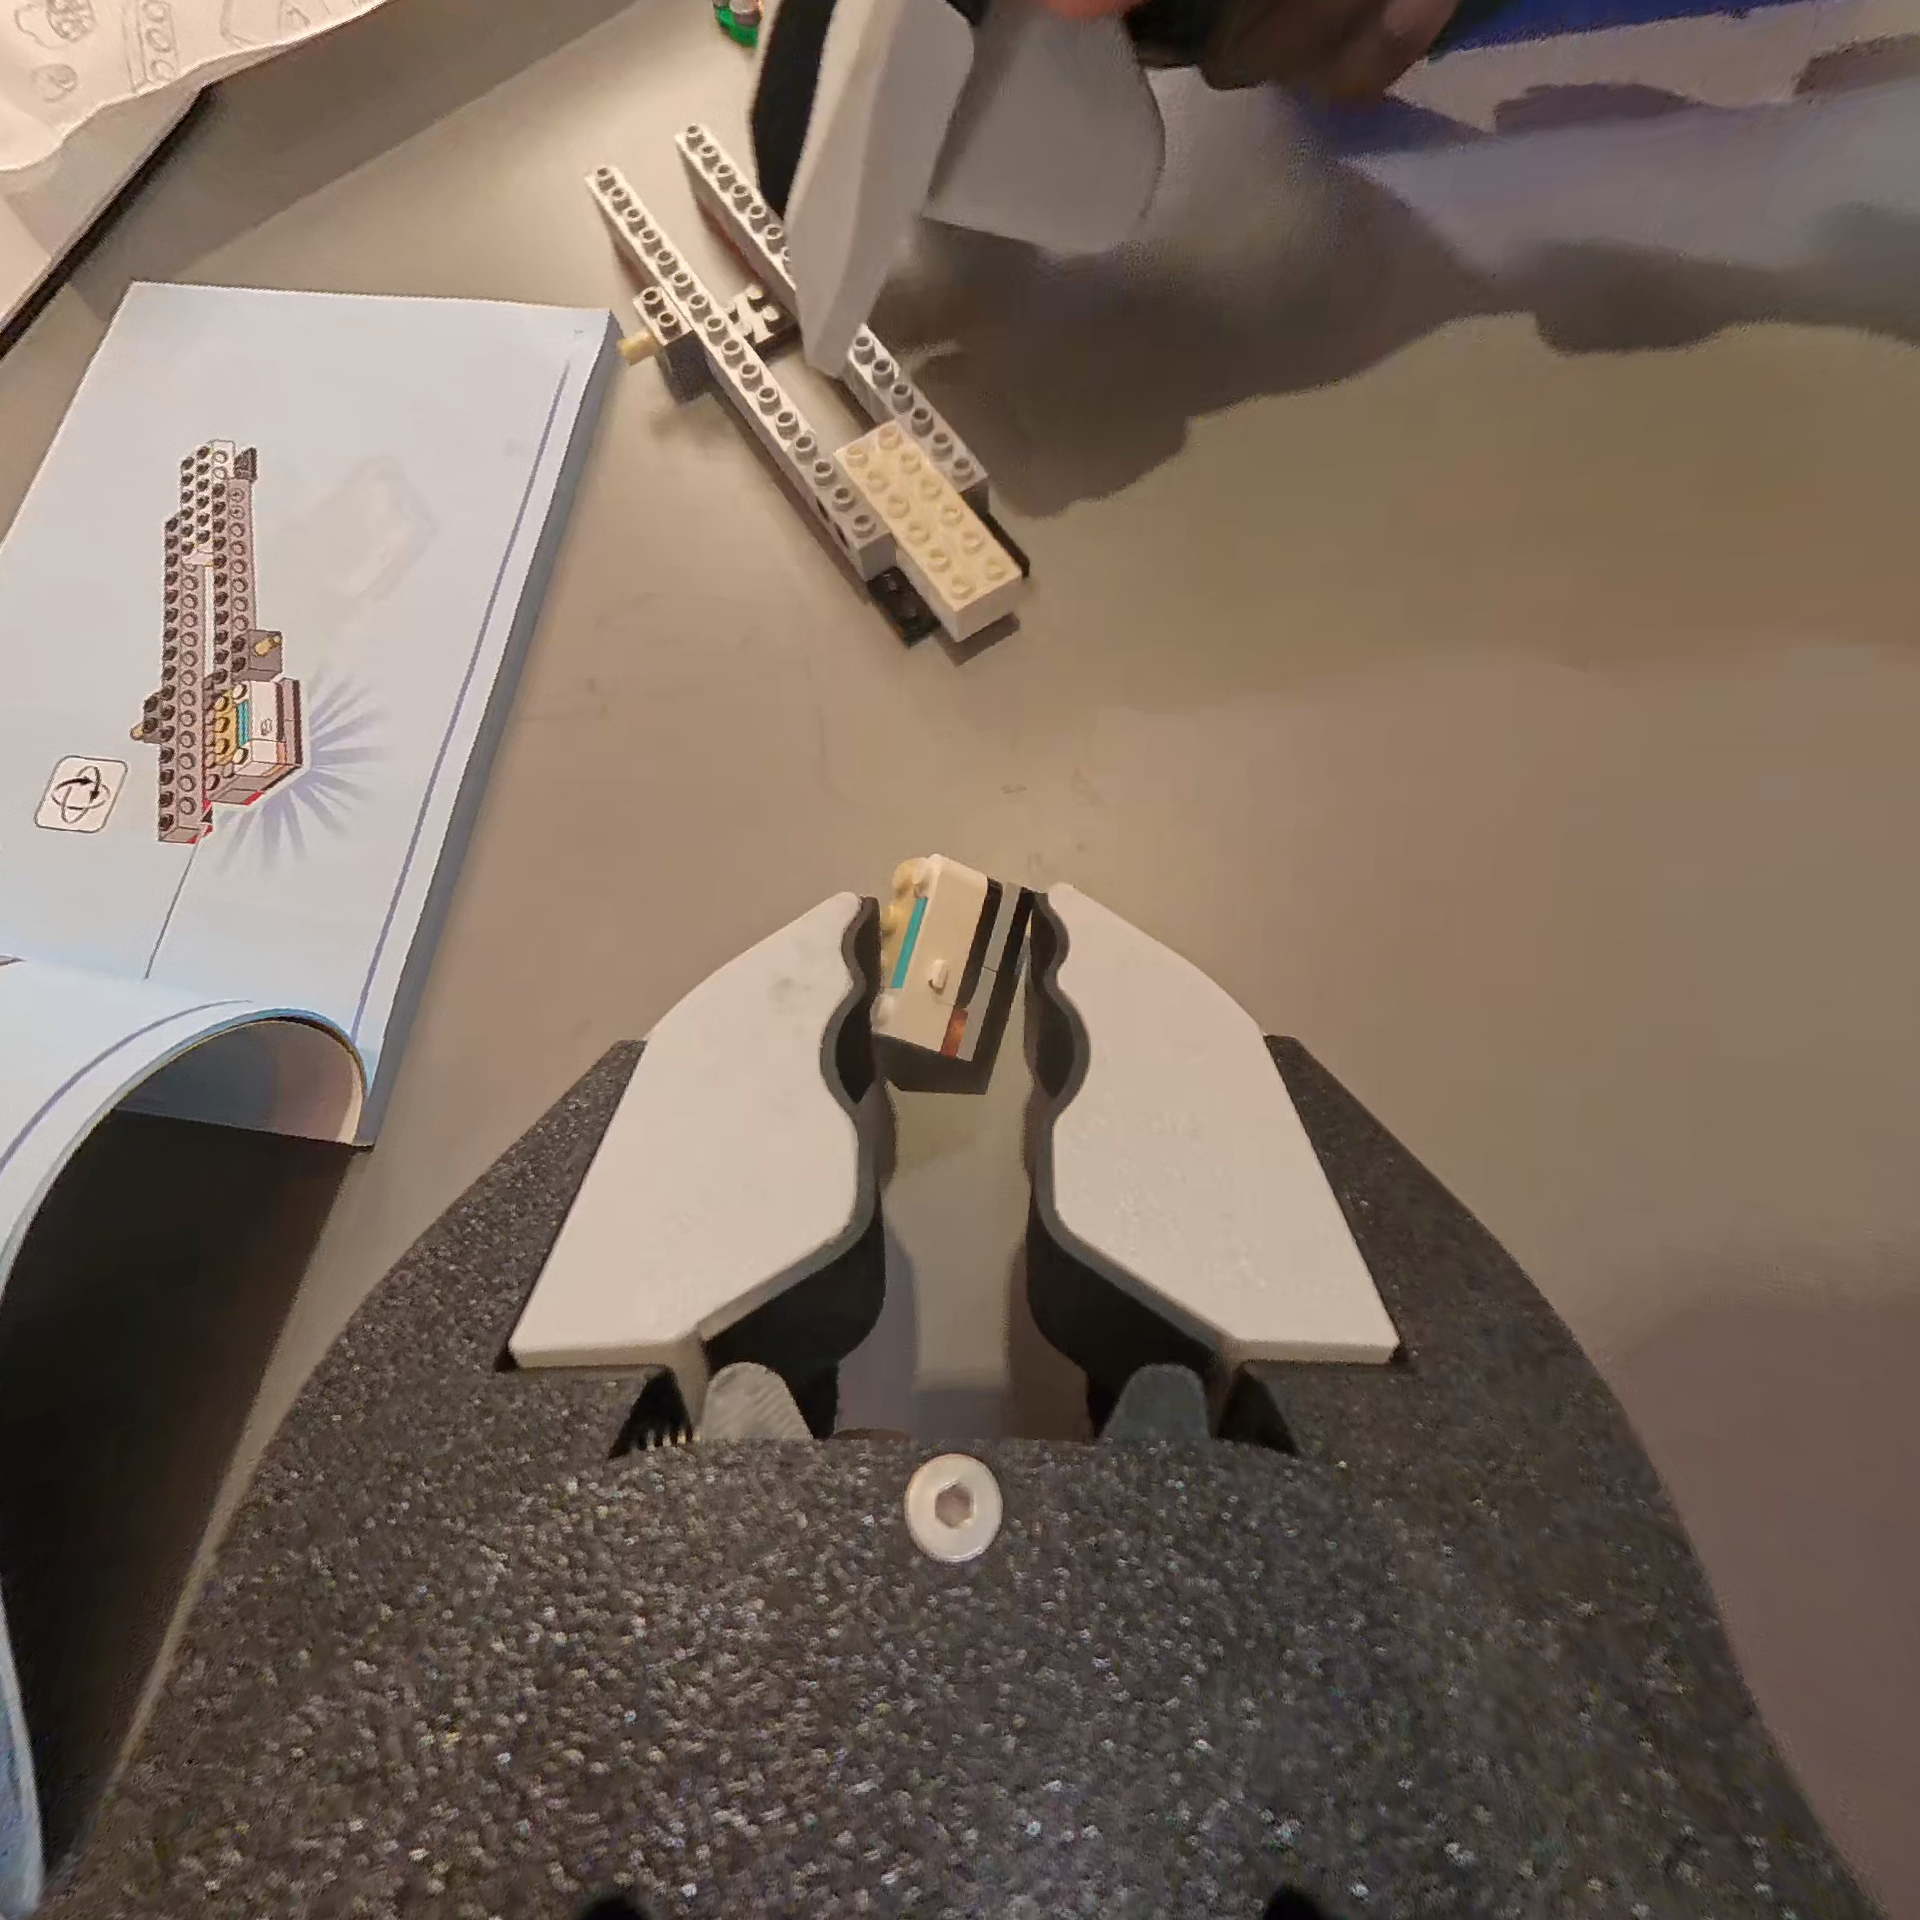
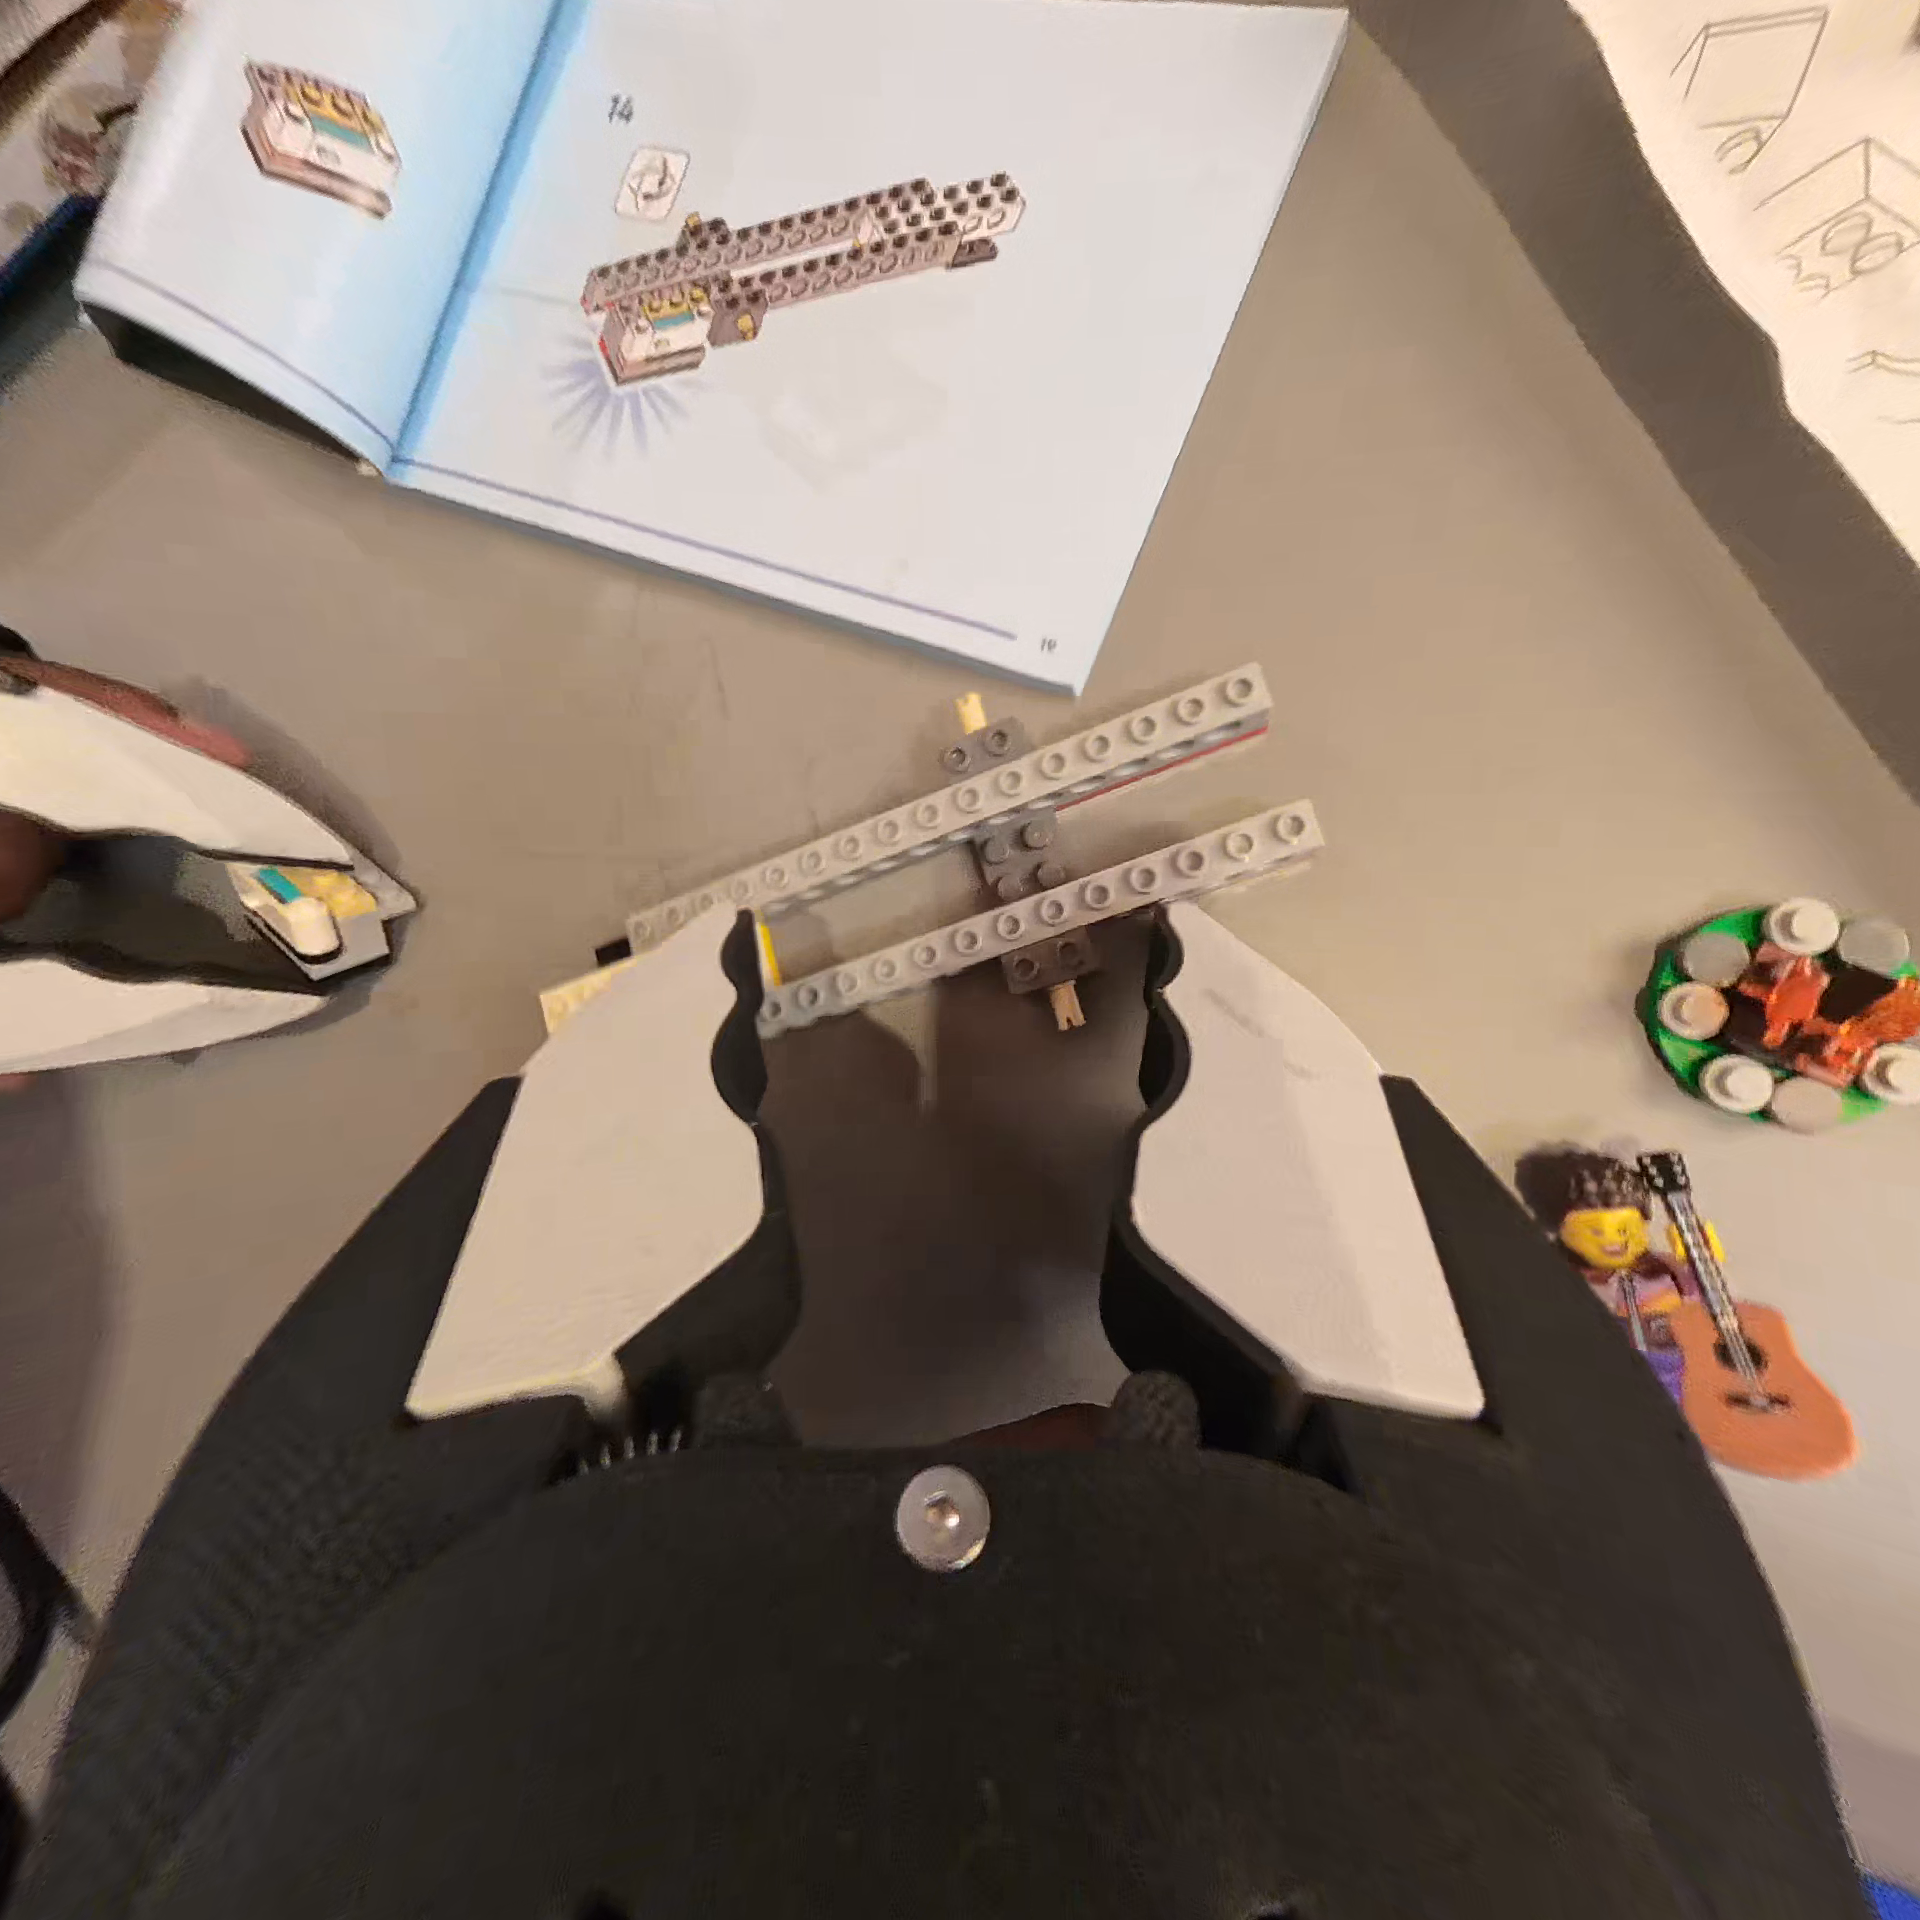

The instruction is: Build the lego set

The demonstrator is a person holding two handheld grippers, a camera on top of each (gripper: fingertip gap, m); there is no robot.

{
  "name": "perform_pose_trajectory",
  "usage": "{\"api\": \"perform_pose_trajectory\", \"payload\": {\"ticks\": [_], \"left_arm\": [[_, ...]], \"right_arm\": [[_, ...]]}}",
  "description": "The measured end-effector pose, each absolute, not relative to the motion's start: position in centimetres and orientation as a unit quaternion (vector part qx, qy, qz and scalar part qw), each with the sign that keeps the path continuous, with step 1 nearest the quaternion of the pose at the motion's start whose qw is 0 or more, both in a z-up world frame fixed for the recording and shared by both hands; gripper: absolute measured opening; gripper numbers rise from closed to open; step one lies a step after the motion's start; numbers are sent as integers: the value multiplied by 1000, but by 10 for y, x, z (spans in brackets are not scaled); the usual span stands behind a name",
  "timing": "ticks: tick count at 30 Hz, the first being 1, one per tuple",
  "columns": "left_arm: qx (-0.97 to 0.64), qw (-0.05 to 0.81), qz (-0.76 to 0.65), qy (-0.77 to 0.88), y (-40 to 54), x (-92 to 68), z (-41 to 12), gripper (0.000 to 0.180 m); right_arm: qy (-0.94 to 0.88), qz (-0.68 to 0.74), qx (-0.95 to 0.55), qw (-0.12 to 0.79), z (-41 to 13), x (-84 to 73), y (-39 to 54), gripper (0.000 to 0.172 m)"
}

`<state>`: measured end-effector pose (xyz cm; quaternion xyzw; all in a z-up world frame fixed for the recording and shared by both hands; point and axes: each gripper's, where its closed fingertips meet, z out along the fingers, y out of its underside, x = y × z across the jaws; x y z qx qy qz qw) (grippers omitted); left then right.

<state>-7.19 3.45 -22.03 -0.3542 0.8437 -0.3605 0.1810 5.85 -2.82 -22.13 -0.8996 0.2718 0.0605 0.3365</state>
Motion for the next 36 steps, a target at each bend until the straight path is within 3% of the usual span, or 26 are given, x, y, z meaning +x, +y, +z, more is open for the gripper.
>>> {"api": "perform_pose_trajectory", "payload": {"ticks": [9, 19, 24, 26, 30, 36], "left_arm": [[-307, 178, -371, 858, 42, -61, -215, 27], [-233, 201, -377, 874, 40, -45, -201, 28], [-217, 208, -366, 881, 37, -48, -209, 28], [-217, 210, -374, 877, 35, -50, -209, 28], [-211, 220, -381, 873, 32, -52, -209, 28], [-194, 223, -383, 875, 22, -56, -211, 28]], "right_arm": [[163, 39, -957, 236, -229, 29, -31, 50], [-223, 4, -964, 142, -232, -24, -51, 36], [-190, -28, -968, 162, -214, -15, -48, 40], [-151, -39, -971, 182, -207, -16, -52, 50], [-99, -13, -969, 227, -207, -51, -65, 44], [-103, -63, -968, 222, -229, -59, -71, 25]]}}
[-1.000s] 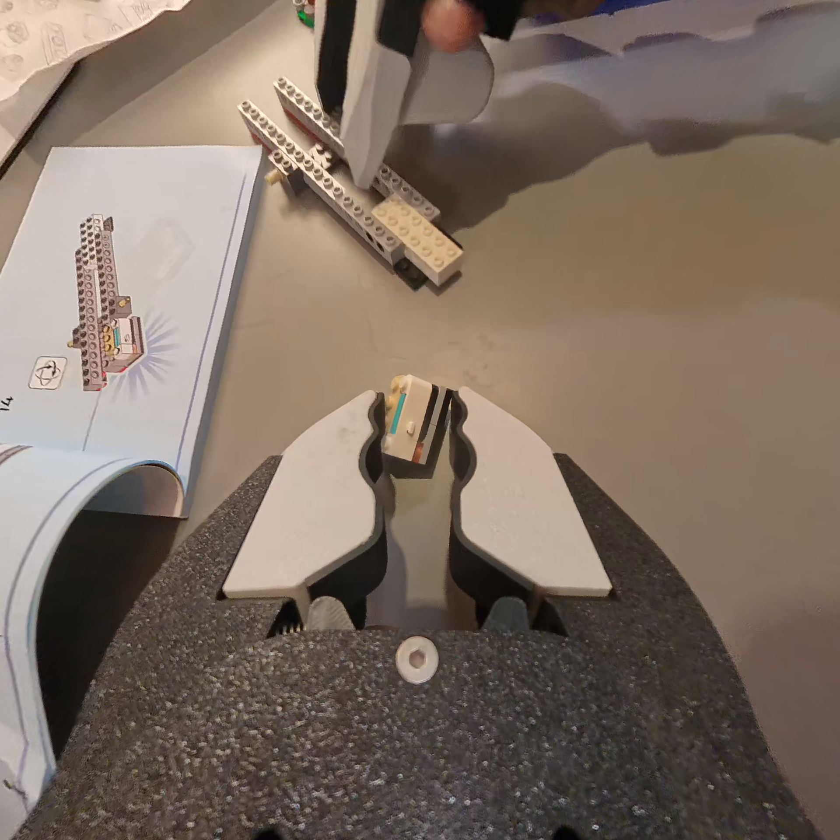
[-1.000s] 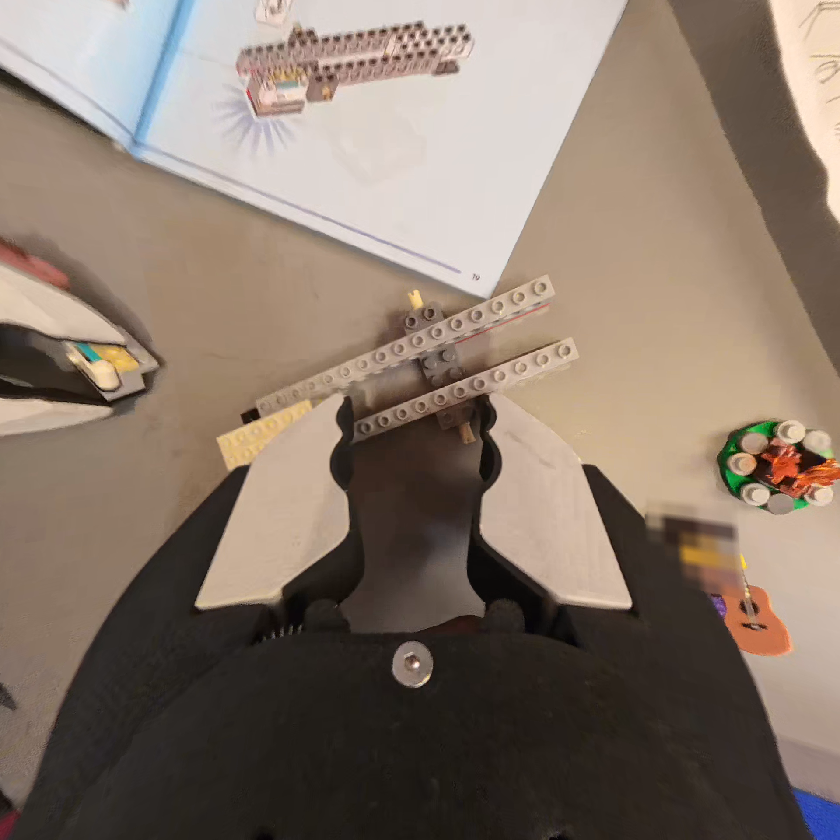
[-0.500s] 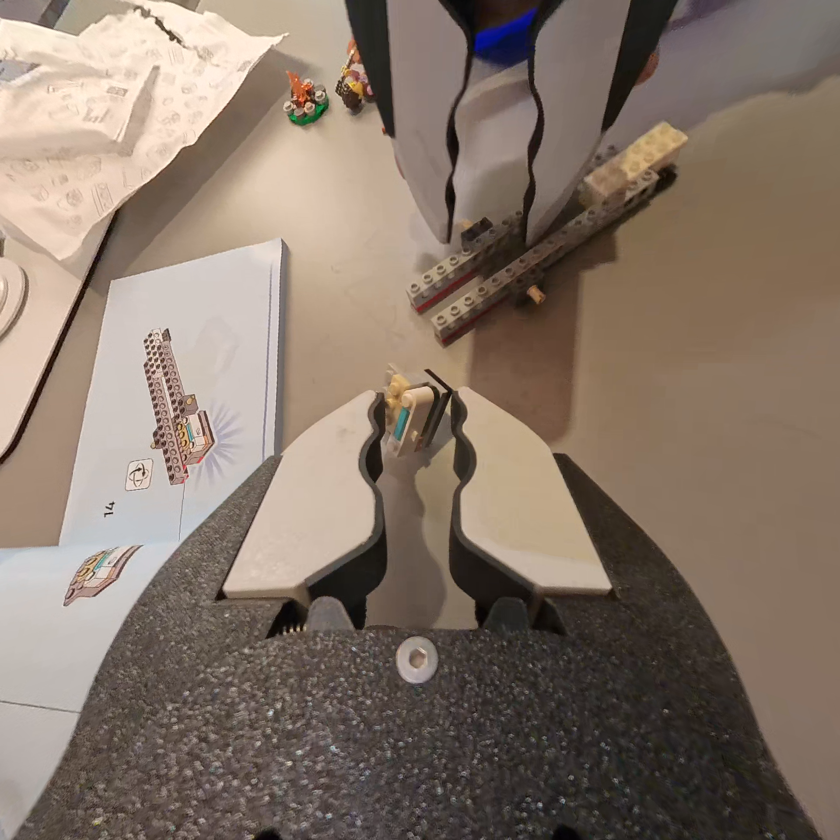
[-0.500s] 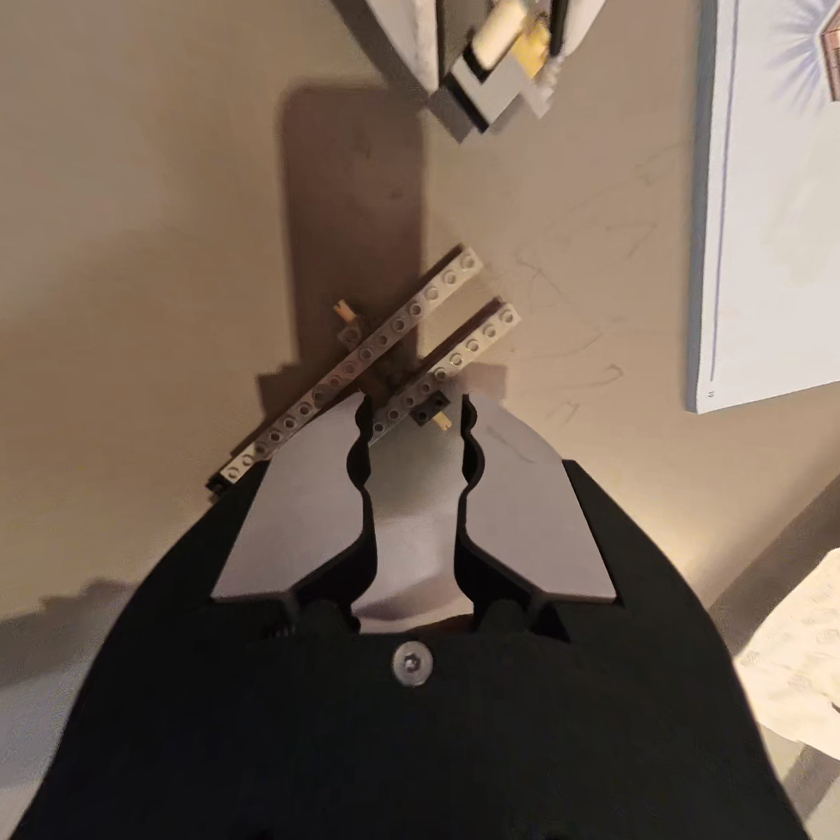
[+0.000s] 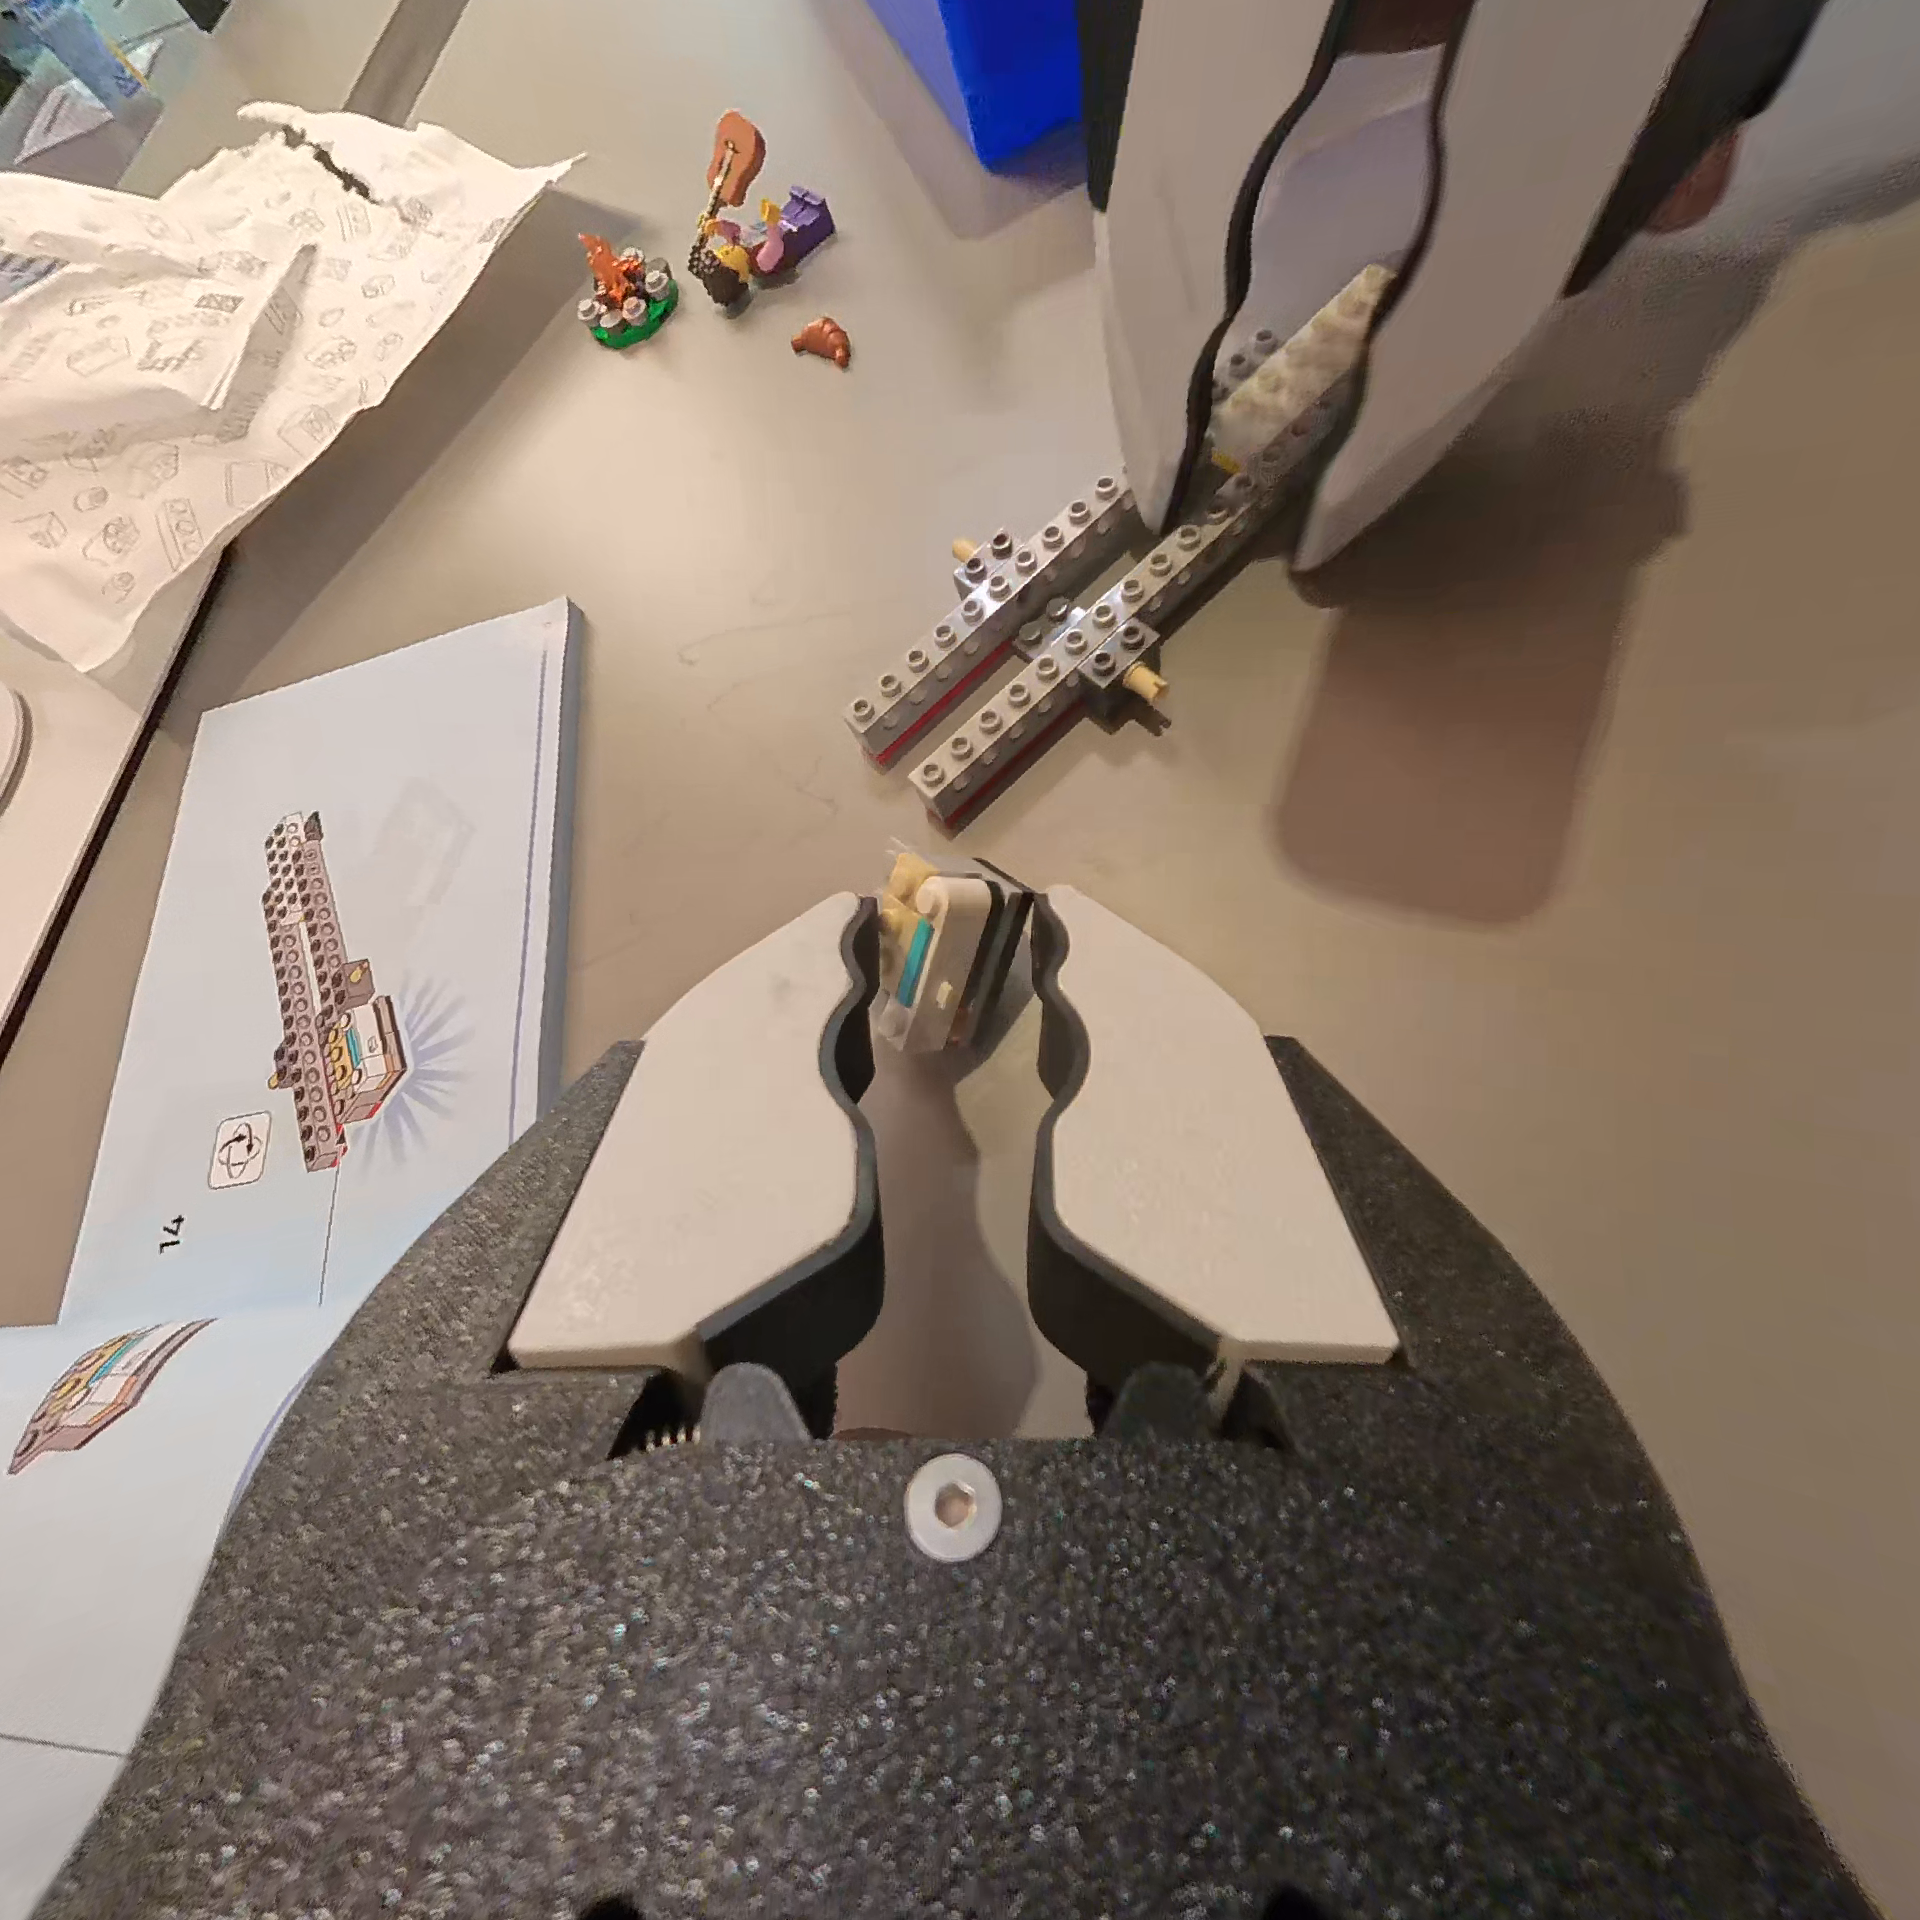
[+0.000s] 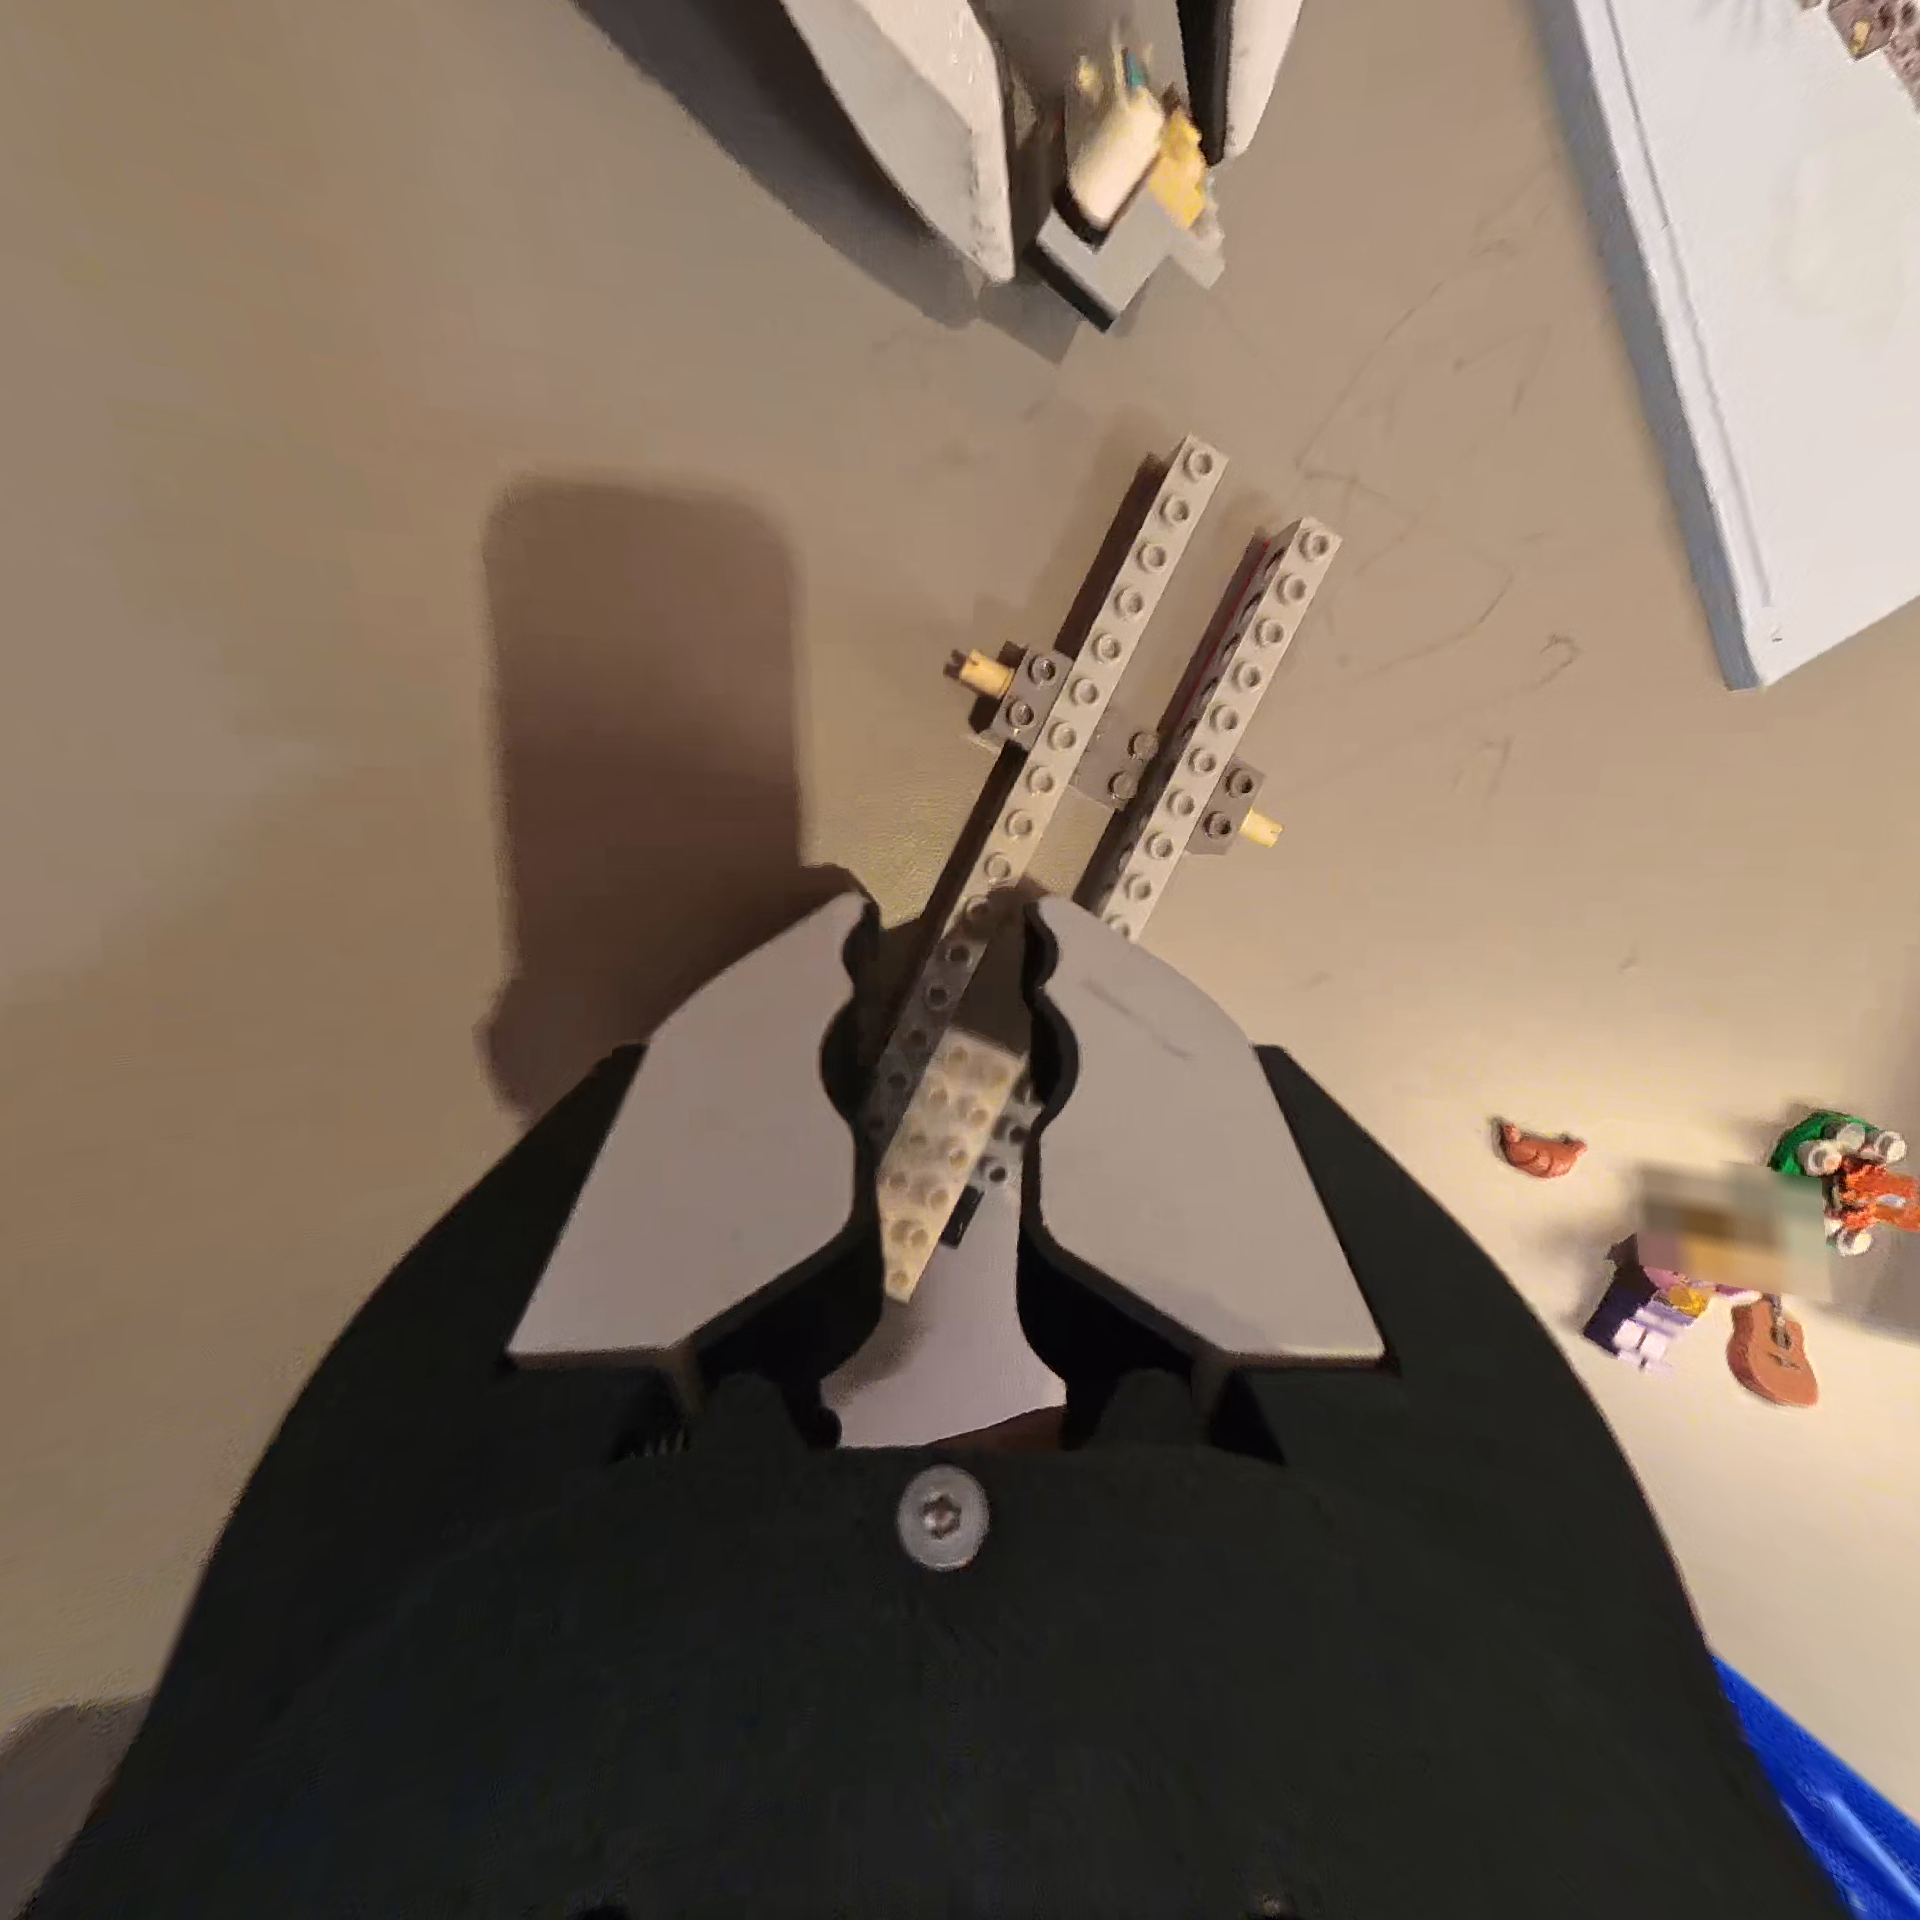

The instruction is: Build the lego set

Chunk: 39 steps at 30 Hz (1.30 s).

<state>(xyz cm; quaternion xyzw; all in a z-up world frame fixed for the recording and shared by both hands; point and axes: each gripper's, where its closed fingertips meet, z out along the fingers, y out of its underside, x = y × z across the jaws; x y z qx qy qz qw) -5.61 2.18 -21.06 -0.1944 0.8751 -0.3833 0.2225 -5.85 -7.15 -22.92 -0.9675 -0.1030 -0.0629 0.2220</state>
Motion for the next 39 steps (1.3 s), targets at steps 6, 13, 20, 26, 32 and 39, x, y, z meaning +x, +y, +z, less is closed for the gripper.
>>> {"api": "perform_pose_trajectory", "payload": {"ticks": [6, 13, 20, 26, 32, 39], "left_arm": [[-169, 207, -369, 890, 15, -66, -218, 28], [-169, 189, -422, 871, 20, -71, -203, 33], [-211, 177, -425, 862, 39, -64, -203, 41], [-185, 178, -388, 885, 34, -70, -215, 39], [-173, 181, -373, 894, 32, -71, -220, 32], [-169, 184, -355, 901, 31, -71, -225, 29]], "right_arm": [[-180, -78, -949, 246, -230, -46, -55, 14], [-194, -48, -930, 309, -216, -43, -33, 23], [-181, -65, -924, 330, -225, -41, -19, 26], [-186, -105, -916, 340, -226, -38, -18, 19], [-190, -92, -886, 412, -221, -40, -11, 19], [-180, -80, -889, 412, -221, -38, -12, 21]]}}
